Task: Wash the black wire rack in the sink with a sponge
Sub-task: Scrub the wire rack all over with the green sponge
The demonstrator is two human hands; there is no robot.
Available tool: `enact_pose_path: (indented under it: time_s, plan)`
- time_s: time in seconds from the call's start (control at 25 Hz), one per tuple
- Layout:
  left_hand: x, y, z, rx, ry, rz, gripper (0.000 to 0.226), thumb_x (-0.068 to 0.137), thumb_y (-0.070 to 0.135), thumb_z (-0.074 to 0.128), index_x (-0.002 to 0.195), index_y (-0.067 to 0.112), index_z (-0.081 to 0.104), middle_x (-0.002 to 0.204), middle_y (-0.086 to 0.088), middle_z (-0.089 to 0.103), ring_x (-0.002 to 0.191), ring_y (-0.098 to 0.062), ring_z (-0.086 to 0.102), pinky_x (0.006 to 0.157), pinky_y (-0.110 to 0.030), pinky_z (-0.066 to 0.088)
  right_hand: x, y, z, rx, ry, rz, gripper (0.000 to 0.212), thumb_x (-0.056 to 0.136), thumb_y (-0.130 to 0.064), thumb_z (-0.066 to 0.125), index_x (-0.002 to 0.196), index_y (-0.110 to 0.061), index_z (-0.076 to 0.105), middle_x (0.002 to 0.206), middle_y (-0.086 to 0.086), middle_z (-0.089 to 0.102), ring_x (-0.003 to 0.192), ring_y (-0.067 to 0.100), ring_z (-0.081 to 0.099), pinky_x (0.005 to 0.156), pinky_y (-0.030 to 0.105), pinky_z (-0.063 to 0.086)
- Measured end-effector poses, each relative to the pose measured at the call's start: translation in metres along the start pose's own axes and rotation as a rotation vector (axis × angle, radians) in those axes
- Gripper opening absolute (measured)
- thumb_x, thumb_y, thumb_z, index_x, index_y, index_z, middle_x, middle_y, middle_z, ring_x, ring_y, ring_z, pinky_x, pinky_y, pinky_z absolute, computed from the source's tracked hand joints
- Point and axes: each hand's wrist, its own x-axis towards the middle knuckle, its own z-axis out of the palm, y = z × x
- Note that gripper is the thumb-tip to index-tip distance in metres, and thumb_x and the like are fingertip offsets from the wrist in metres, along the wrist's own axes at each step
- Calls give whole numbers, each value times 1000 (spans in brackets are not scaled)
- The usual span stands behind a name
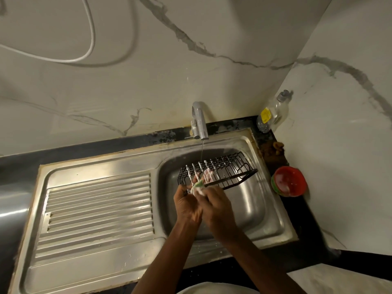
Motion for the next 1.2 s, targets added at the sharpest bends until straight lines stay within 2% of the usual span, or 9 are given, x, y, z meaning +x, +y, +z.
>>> enact_pose_path:
  time_s: [0.12, 0.2, 0.32, 0.44, 0.6, 0.76, 0.96, 1.12, 1.2]
  plan:
    - [0, 2, 0, -9, 33, 83, 87, 56, 10, 85, 135, -4, 53, 137, -34, 59, 125, -43, 61, 99, -49, 57, 2, 53, -26, -96, 65, 149, 21, 98, -16, 55, 105, -18, 75, 100, -9, 61, 93, -1, 52, 74, 31, 53]
    - [-2, 1, 2, -9, 47, 122, 95, 42, 10, 93, 129, -7, 57, 138, -35, 58, 123, -44, 63, 93, -53, 59, 4, 71, -35, -171, 168, 271, 23, 96, -8, 56, 108, -8, 76, 97, 3, 60, 90, 10, 49, 65, 24, 46]
    - [1, 2, 3, -29, 73, 128, 72, 56, 10, 81, 124, -6, 61, 125, -31, 67, 109, -38, 70, 95, -46, 59, -2, 36, 0, -115, 38, 184, 25, 105, -20, 54, 106, -6, 75, 99, 4, 63, 95, 11, 52, 76, 28, 49]
    - [1, 3, -2, -56, 106, 128, 53, 76, 15, 50, 123, -6, 63, 120, -27, 70, 109, -34, 70, 99, -45, 56, -4, 51, -7, -186, -9, -7, 18, 98, -9, 65, 112, -2, 74, 103, 10, 67, 97, 24, 60, 78, 35, 54]
    - [0, 8, -6, -35, 115, 168, 52, 76, 12, 48, 122, -6, 64, 122, -24, 68, 126, -32, 58, 103, -49, 54, 11, 61, -32, -132, 228, 345, 22, 91, 0, 67, 112, -6, 73, 105, 2, 63, 99, 7, 52, 76, 29, 55]
    - [-1, 9, -3, -52, 109, 152, 48, 77, 18, 48, 113, -6, 69, 117, -26, 71, 112, -34, 69, 96, -46, 58, 1, 39, -8, -174, 19, -105, 21, 104, -12, 56, 110, -2, 73, 104, 9, 69, 99, 16, 58, 85, 27, 52]
    - [-6, 11, -4, -59, 135, 171, 50, 75, 15, 48, 115, -6, 69, 114, -25, 72, 107, -32, 70, 90, -46, 62, 17, 87, -41, -294, 222, 297, 26, 97, -5, 53, 115, -1, 72, 111, 13, 69, 105, 23, 58, 87, 34, 55]
    - [-3, 9, -1, -30, 149, 152, 50, 75, 19, 48, 114, -5, 68, 110, -24, 75, 99, -33, 76, 85, -43, 64, 0, 39, -15, -227, 53, -161, 30, 104, -4, 46, 112, 4, 74, 112, 16, 72, 107, 27, 66, 93, 37, 54]
    - [-7, 9, 0, -25, 151, 149, 45, 82, 17, 42, 107, -6, 72, 107, -25, 75, 98, -35, 77, 84, -47, 64, 7, 68, -34, -270, 55, -121, 33, 108, -8, 42, 114, 3, 73, 112, 18, 72, 104, 29, 68, 87, 37, 59]
